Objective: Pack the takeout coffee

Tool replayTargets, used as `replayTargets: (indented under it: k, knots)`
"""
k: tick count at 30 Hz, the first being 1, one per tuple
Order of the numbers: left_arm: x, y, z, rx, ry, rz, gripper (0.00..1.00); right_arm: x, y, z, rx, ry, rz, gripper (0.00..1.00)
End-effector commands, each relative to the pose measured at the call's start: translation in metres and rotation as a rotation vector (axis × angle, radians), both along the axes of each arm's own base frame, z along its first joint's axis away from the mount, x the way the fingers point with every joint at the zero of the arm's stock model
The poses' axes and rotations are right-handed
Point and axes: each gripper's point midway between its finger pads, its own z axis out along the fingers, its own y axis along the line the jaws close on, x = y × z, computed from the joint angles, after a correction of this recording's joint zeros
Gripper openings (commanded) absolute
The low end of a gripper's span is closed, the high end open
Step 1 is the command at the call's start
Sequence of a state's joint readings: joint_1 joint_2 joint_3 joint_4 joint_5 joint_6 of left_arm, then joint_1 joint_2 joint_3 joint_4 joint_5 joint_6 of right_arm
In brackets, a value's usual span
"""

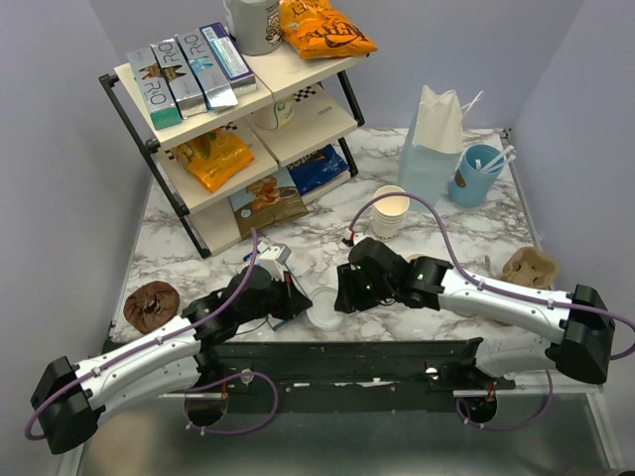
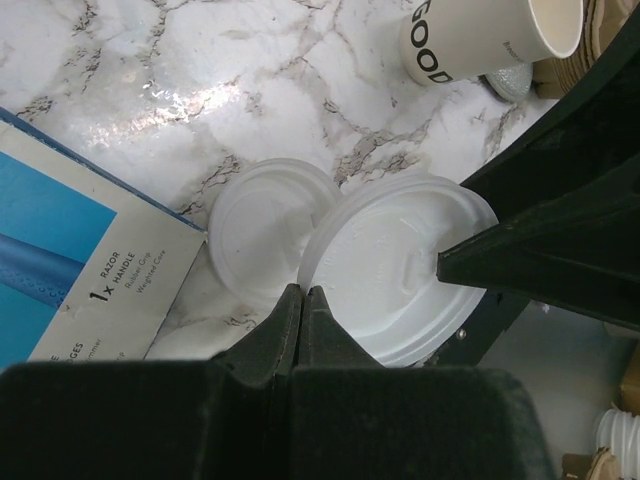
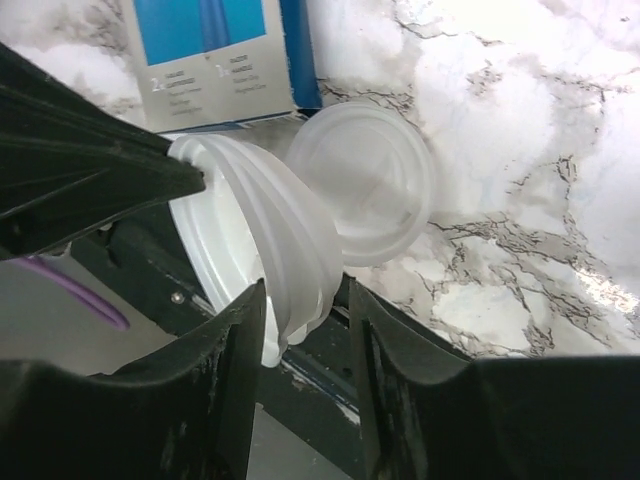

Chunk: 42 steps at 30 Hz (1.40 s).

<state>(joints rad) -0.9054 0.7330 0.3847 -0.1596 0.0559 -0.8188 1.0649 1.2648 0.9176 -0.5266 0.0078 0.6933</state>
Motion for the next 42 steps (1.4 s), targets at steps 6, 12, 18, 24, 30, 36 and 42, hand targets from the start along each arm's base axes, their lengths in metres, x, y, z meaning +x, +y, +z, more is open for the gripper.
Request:
replayTargets:
  k: [6, 12, 18, 24, 30, 36, 42]
  knots:
    - [0.009, -0.001, -0.007, 0.029, 0.011, 0.046, 0.00, 0.012, 0.001, -0.011, -0.066, 0.003, -0.056, 0.51]
    - [0.012, 0.007, -0.019, 0.084, 0.029, 0.082, 0.00, 0.011, 0.004, 0.009, -0.009, -0.031, -0.026, 0.63]
    - [0.012, 0.003, -0.021, 0.082, 0.038, 0.071, 0.00, 0.010, 0.014, 0.016, 0.055, -0.048, 0.014, 0.62]
    - [0.012, 0.000, -0.019, 0.079, 0.037, 0.055, 0.00, 0.006, 0.022, 0.004, 0.035, 0.000, 0.032, 0.59]
    - [0.011, 0.000, -0.016, 0.061, 0.032, 0.053, 0.00, 0.010, 0.021, -0.006, -0.010, 0.011, 0.014, 0.57]
    - [0.011, -0.001, -0.015, 0.056, 0.034, 0.056, 0.00, 0.009, 0.027, -0.005, 0.017, 0.016, 0.030, 0.51]
    - [0.011, -0.002, -0.018, 0.065, 0.044, 0.058, 0.00, 0.008, 0.027, -0.007, 0.019, 0.020, 0.031, 0.42]
